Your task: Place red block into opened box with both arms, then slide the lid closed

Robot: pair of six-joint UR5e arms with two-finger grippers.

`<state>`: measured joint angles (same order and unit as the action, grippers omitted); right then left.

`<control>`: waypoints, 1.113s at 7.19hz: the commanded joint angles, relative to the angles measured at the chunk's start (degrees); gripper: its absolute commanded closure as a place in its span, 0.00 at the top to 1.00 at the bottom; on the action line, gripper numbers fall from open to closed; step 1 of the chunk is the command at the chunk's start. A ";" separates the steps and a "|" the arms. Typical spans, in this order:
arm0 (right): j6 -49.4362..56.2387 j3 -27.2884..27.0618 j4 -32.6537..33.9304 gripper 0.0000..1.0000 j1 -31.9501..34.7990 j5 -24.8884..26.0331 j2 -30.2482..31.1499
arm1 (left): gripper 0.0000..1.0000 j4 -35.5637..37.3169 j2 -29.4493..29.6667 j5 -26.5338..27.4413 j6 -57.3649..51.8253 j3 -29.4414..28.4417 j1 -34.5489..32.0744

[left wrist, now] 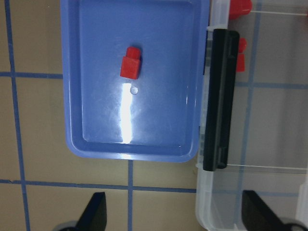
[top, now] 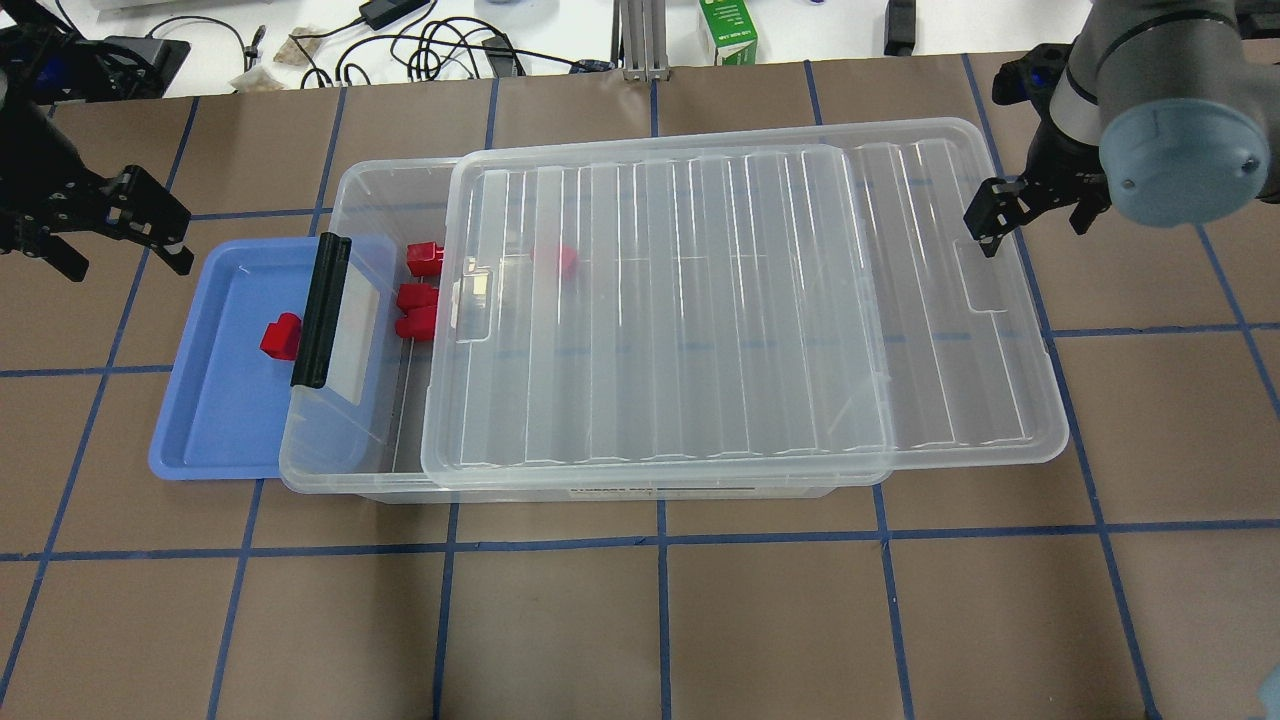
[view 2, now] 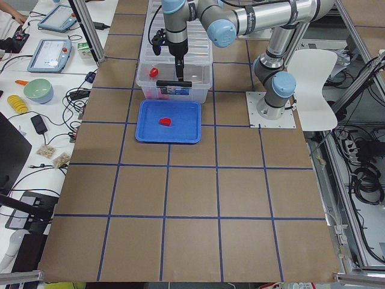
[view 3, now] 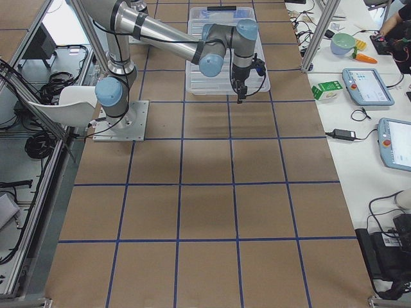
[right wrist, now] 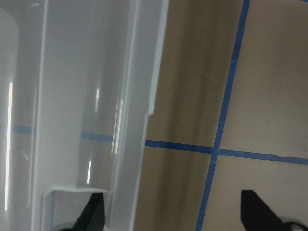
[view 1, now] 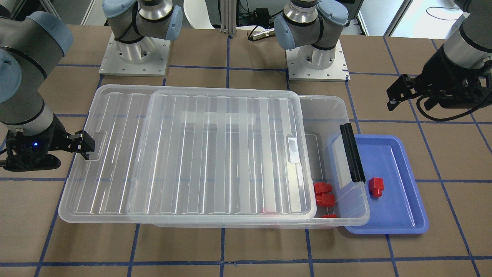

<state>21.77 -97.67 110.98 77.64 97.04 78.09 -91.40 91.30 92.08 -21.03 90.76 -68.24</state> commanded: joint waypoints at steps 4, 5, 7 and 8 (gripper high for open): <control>7.59 0.11 -0.32 1.00 -7.14 0.16 0.40 | 1.00 23.38 11.16 0.38 -10.49 6.07 2.23; 7.85 0.11 -0.24 1.00 -7.93 0.16 0.40 | 1.00 24.59 13.09 0.38 -10.87 7.40 3.02; 9.87 0.28 -0.15 1.00 -8.46 1.56 0.40 | 1.00 26.43 17.39 -0.49 -10.44 7.68 3.99; 9.87 0.29 -0.06 1.00 -8.55 2.44 0.40 | 1.00 26.62 19.24 -0.50 -10.44 8.11 3.99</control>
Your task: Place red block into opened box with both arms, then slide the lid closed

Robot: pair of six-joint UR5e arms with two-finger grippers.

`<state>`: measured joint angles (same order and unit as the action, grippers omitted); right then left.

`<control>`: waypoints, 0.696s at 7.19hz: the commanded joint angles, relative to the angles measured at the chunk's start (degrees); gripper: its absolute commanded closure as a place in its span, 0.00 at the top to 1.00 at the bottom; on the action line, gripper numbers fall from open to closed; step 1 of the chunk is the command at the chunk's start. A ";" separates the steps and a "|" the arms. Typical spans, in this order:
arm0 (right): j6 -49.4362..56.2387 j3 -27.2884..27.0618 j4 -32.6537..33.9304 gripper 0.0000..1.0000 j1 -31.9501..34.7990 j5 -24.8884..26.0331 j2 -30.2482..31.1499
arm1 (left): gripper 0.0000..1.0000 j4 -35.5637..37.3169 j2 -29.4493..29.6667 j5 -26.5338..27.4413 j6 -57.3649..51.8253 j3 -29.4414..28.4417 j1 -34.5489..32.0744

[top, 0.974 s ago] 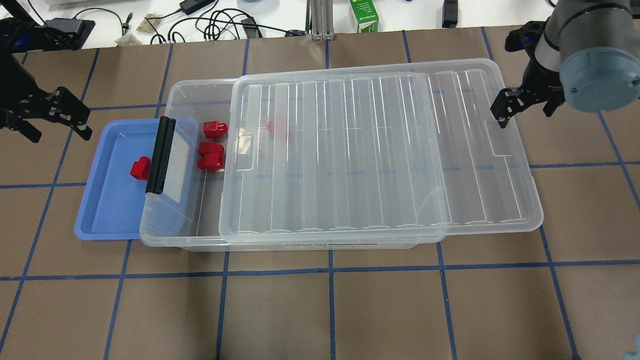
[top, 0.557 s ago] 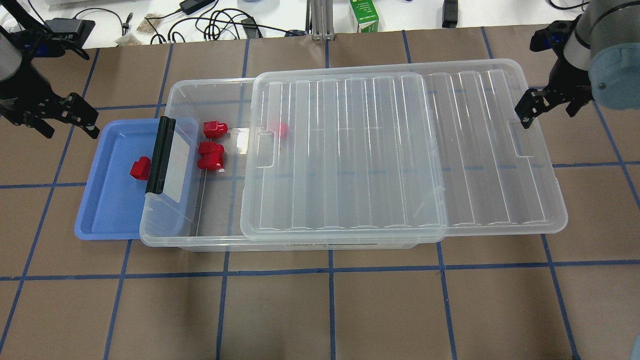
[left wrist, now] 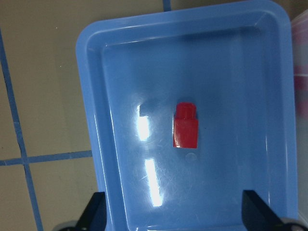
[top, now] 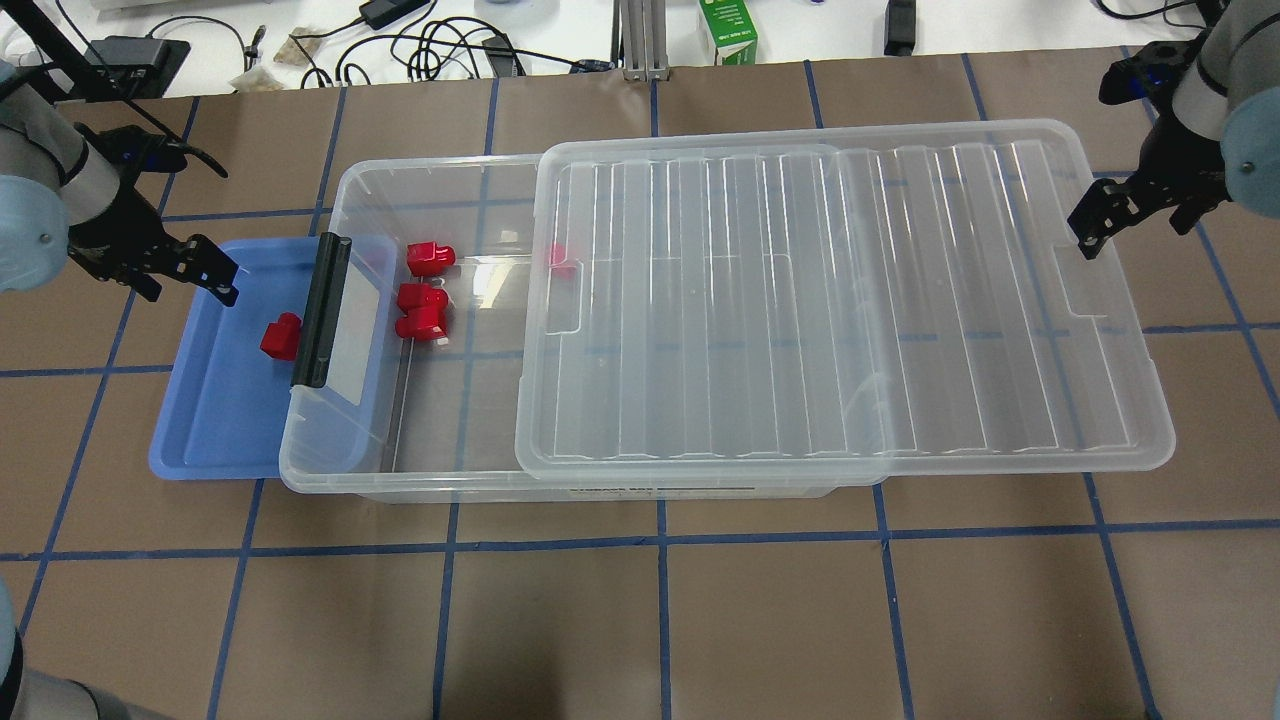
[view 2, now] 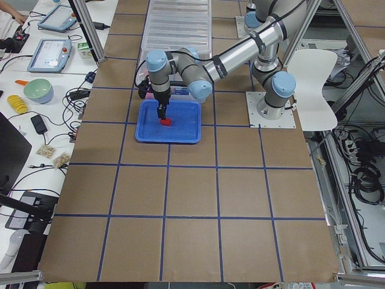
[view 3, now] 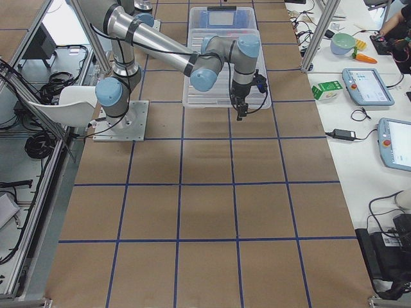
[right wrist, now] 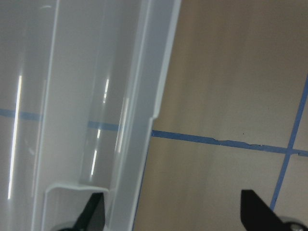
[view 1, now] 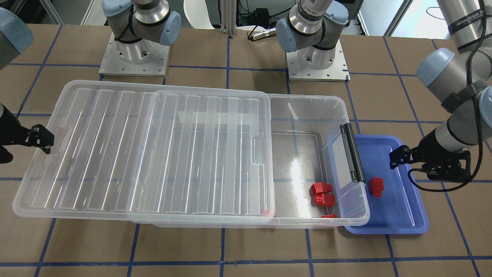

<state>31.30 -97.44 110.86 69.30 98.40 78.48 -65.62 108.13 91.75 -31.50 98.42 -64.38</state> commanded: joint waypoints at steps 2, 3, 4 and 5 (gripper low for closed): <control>0.43 -0.03 -0.11 1.00 -1.80 1.09 0.01 | 1.00 1.80 4.62 -0.26 0.38 1.25 -0.21; 0.43 0.06 -0.11 1.00 -1.80 1.09 0.09 | 1.00 4.77 5.93 -0.52 0.56 1.42 -0.30; 0.43 0.06 -0.11 1.00 -1.72 0.83 0.09 | 0.99 5.41 7.17 -0.61 0.56 2.30 -0.39; -0.18 0.49 -0.38 1.00 -1.63 0.22 0.18 | 0.98 6.46 7.61 -0.96 1.43 2.57 -0.48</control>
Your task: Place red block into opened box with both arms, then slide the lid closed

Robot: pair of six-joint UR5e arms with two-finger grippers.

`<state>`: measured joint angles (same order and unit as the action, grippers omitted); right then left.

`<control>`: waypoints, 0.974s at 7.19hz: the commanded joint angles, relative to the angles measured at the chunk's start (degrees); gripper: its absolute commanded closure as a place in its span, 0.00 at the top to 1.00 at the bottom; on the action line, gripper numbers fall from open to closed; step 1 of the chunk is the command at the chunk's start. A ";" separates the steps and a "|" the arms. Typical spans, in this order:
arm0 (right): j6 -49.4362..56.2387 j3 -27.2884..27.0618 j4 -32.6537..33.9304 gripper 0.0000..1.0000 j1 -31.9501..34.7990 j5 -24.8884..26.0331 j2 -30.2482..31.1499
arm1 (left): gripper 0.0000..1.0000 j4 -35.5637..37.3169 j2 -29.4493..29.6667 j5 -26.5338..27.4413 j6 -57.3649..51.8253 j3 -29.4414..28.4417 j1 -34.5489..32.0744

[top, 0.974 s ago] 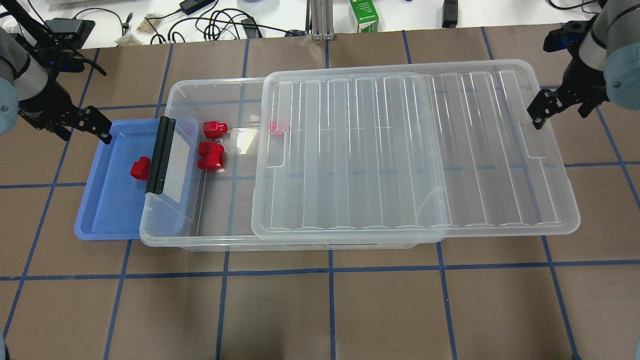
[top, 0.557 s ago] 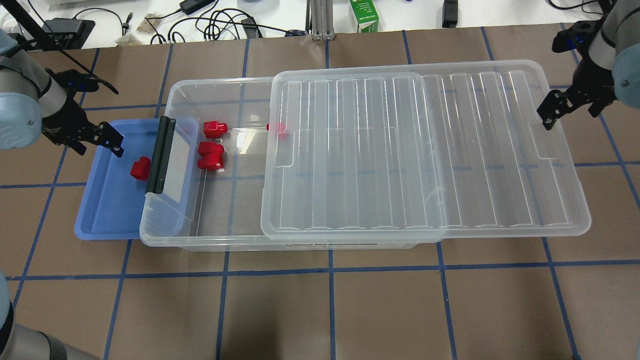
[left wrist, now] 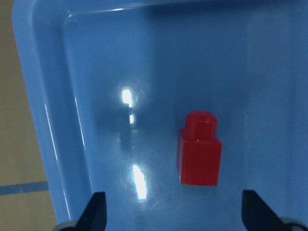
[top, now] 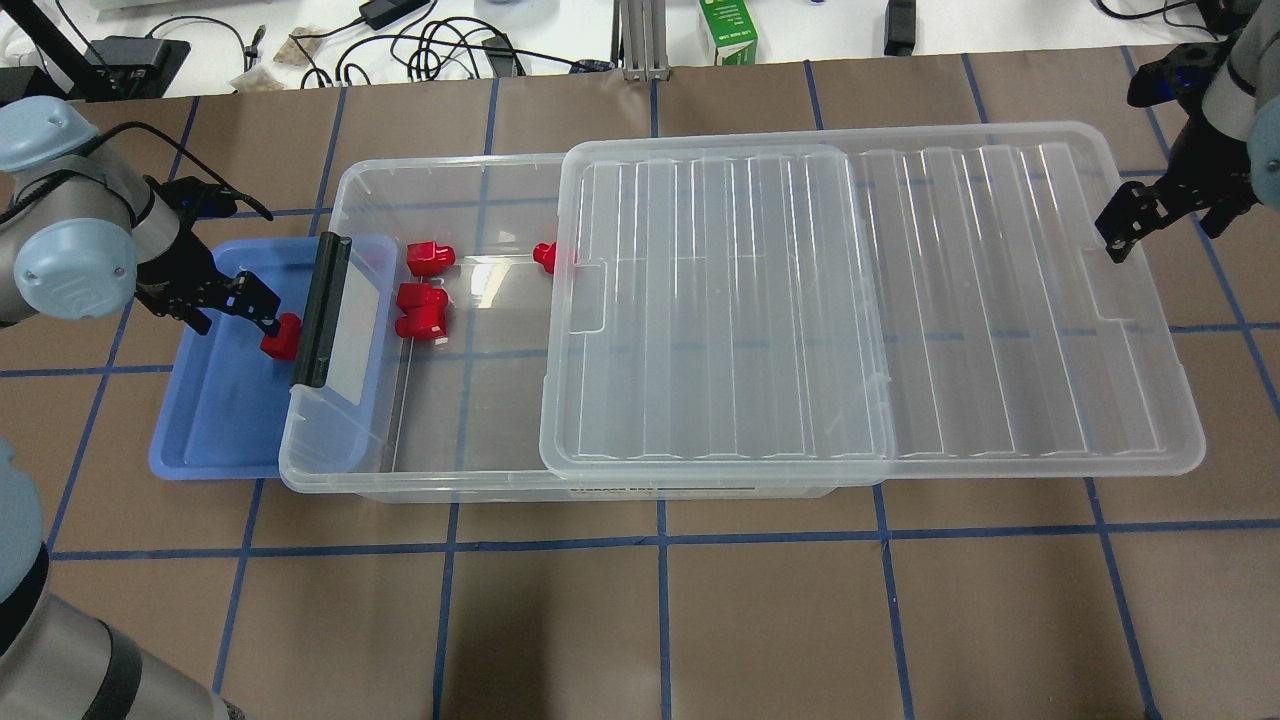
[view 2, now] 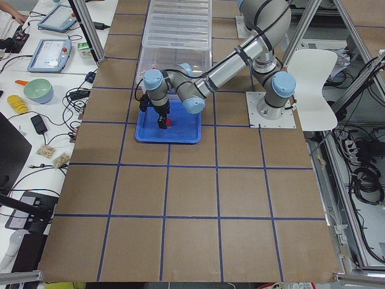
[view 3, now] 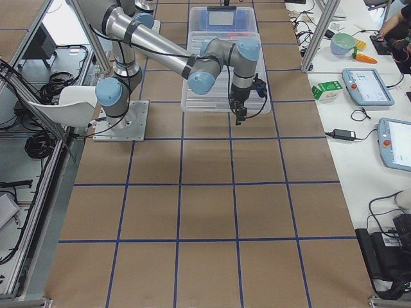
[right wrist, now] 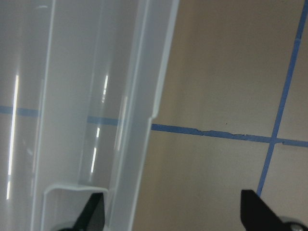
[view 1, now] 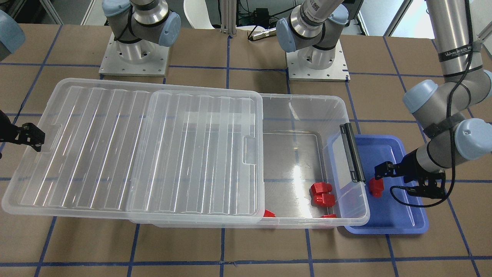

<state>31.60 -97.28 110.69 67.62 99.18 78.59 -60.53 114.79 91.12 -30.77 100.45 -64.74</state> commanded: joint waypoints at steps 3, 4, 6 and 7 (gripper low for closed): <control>-0.75 6.11 -7.88 1.00 0.31 -1.98 6.98 | 0.94 1.46 2.97 -0.42 3.78 0.63 -1.79; -0.75 7.79 -13.86 1.00 0.40 -2.41 10.76 | 0.75 1.46 3.77 -0.16 4.48 0.45 -1.79; -1.97 7.37 -20.66 1.00 0.49 -6.71 16.23 | 0.00 1.55 4.04 -0.16 5.46 -0.25 -1.79; -6.07 7.55 -20.86 1.00 1.45 -7.07 16.16 | 0.00 1.55 3.60 0.19 4.67 -0.95 -1.79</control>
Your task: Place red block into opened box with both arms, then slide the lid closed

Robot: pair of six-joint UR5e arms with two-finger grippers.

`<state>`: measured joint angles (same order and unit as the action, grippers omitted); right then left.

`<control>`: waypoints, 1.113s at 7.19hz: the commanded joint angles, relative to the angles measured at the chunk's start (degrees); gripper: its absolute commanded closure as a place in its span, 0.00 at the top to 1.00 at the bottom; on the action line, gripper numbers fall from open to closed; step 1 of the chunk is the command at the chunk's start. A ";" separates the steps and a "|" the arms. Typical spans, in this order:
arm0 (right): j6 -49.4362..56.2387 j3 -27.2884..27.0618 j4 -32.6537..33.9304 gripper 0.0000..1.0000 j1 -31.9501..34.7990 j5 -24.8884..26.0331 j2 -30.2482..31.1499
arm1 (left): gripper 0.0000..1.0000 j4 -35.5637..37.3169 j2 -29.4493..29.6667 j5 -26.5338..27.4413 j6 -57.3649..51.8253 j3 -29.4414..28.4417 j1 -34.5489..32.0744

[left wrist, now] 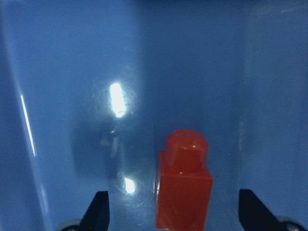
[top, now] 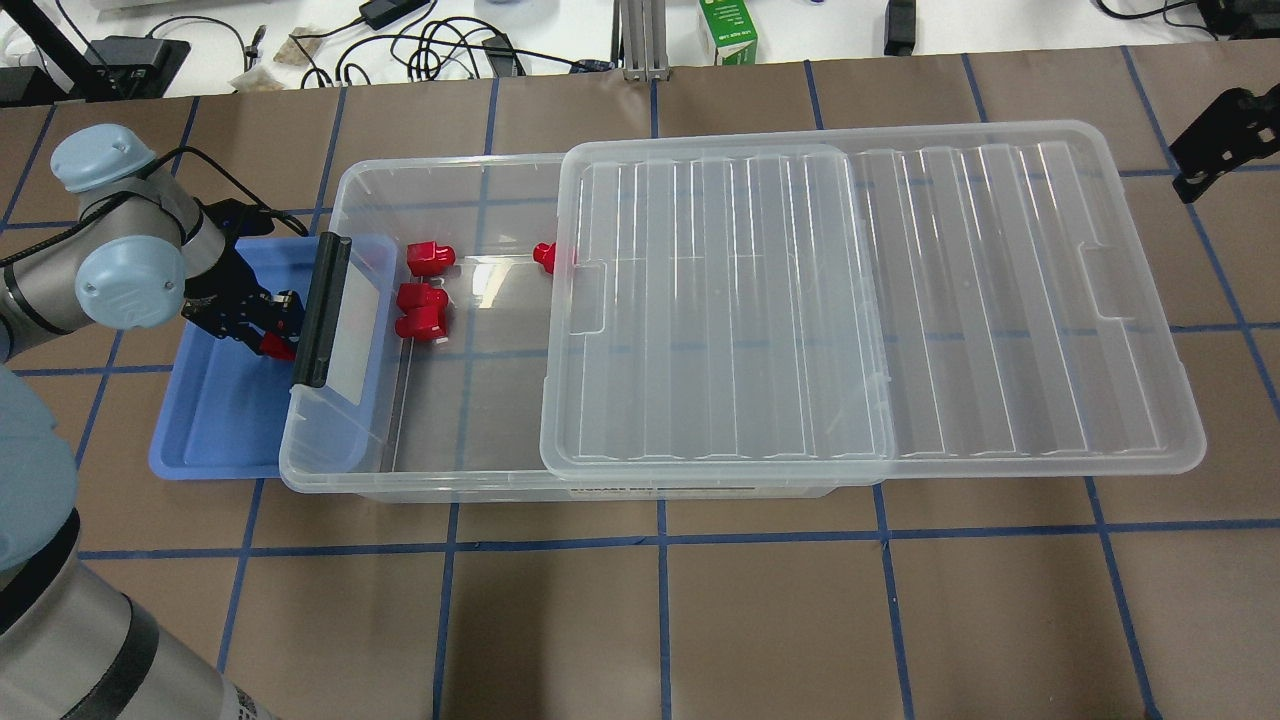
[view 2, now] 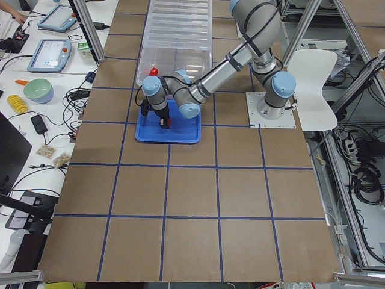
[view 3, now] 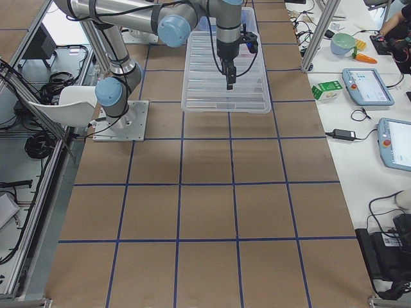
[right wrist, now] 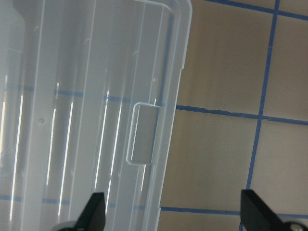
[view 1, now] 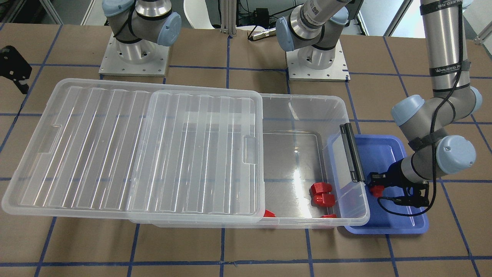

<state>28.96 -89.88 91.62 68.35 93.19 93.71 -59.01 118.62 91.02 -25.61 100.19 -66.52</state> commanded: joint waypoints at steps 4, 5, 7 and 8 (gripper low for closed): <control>-32.94 0.76 0.57 1.00 20.03 -4.15 -2.64 | 0.00 -13.00 -6.89 0.38 0.03 -11.56 -0.81; -34.48 2.24 0.41 1.00 21.46 -3.64 -3.79 | 0.00 -18.20 -9.53 0.29 0.12 -15.52 -0.81; -34.06 2.70 0.14 1.00 21.56 -3.37 -4.06 | 0.00 -28.05 -13.49 -0.06 4.13 -19.93 -3.60; -34.06 2.43 0.05 1.00 21.56 -3.37 -3.71 | 0.00 -28.88 -14.99 -0.15 10.00 -19.60 -7.62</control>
<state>-5.05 -87.30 91.76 89.79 89.75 89.83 -85.12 105.70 90.99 -21.25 81.31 -70.28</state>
